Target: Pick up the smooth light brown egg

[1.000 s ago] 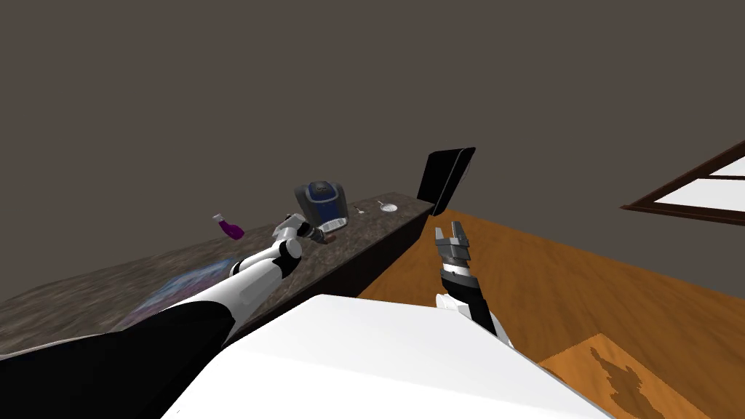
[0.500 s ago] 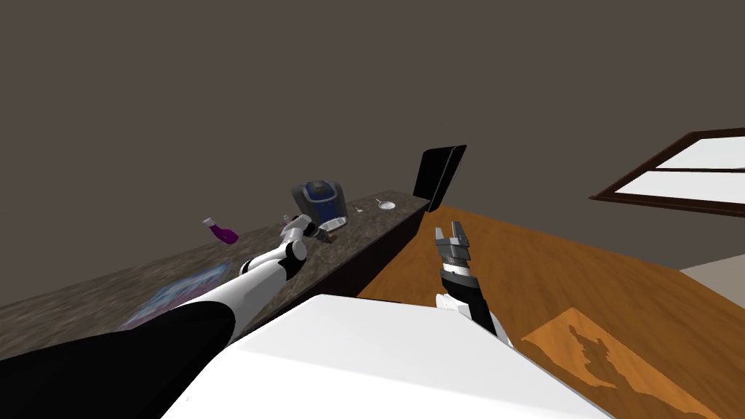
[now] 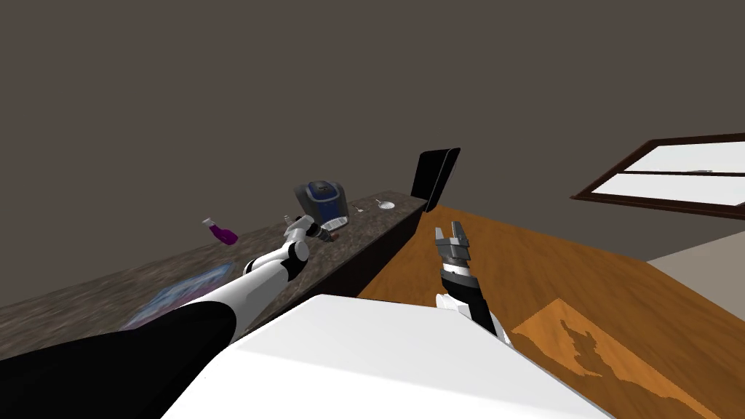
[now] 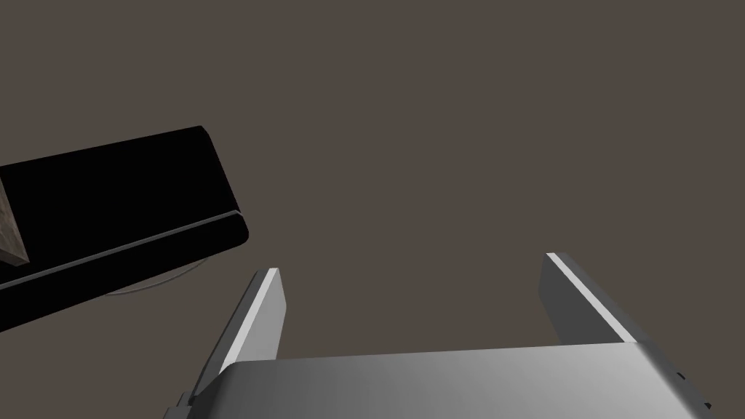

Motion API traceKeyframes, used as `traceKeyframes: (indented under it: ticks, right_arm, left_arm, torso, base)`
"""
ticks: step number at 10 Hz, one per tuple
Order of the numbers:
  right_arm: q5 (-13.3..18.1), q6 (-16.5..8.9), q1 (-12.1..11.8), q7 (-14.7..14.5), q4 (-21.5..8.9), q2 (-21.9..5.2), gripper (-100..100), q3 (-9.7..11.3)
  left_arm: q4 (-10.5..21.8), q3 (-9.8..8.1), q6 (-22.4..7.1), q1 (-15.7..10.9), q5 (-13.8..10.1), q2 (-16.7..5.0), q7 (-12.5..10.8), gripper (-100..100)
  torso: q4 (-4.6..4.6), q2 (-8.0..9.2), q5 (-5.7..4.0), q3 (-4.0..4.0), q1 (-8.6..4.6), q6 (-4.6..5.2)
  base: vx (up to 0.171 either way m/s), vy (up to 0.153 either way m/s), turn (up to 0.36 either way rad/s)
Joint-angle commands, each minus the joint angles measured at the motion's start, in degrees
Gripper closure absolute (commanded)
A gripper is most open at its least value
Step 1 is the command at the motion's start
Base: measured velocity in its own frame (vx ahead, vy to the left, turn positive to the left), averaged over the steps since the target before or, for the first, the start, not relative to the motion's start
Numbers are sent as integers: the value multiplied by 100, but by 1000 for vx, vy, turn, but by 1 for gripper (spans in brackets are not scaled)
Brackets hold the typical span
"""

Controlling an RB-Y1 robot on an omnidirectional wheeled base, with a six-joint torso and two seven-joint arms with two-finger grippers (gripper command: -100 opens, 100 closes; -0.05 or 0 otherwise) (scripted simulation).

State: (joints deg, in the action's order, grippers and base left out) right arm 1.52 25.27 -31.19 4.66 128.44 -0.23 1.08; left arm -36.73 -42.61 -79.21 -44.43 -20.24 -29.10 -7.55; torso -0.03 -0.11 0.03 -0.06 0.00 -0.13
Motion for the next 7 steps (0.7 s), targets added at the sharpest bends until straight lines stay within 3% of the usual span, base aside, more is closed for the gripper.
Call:
traceKeyframes:
  ticks: [1,3,4,5,7]
  right_arm:
    - [0,0,0,0,0,0,0,0]
    - [0,0,0,0,0,0,0,0]
    - [0,0,0,0,0,0,0,0]
    - [0,0,0,0,0,0,0,0]
    - [0,0,-2,0,0,1,0,1]
  left_arm:
    - [0,0,0,0,0,0,0,100]
    - [0,1,0,1,1,0,1,100]
    - [1,1,0,2,1,0,1,0]
    - [37,-91,-148,-16,18,-124,183,100]
    - [71,-212,-337,-16,35,-270,422,100]
  torso:
    - [0,0,0,0,0,0]
    - [0,-3,-1,-2,-2,0]
    - [0,-3,-1,-1,-3,0]
    - [1,-3,-2,-1,-3,0]
    - [-5,-35,-11,-19,-40,-7]
  base:
    - [0,0,0]
    - [0,0,0]
    - [0,0,0]
    - [70,-77,138]
    - [110,-134,168]
